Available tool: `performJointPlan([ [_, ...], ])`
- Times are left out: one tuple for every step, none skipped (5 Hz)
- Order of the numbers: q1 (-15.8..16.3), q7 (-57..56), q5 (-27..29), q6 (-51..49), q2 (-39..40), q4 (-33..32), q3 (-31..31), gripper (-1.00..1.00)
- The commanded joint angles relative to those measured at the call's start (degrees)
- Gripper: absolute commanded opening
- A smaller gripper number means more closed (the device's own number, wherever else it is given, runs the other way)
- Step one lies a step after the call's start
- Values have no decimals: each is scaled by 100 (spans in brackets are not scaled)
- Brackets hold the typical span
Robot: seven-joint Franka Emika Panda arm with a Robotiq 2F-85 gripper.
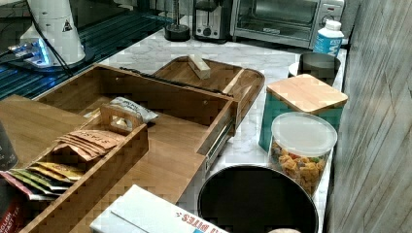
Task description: Close the drawer.
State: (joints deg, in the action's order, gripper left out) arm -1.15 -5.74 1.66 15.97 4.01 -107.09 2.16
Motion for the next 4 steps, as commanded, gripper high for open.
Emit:
performJointPlan([
  [12,-1,16,1,0,-12,12,-100],
  [37,-1026,-49,881,-210,-796,-101,-100],
  [69,-2192,-224,1215,-7,-960,-187,-100],
  [97,-2972,-193,1268,419,-799,-185,-100],
])
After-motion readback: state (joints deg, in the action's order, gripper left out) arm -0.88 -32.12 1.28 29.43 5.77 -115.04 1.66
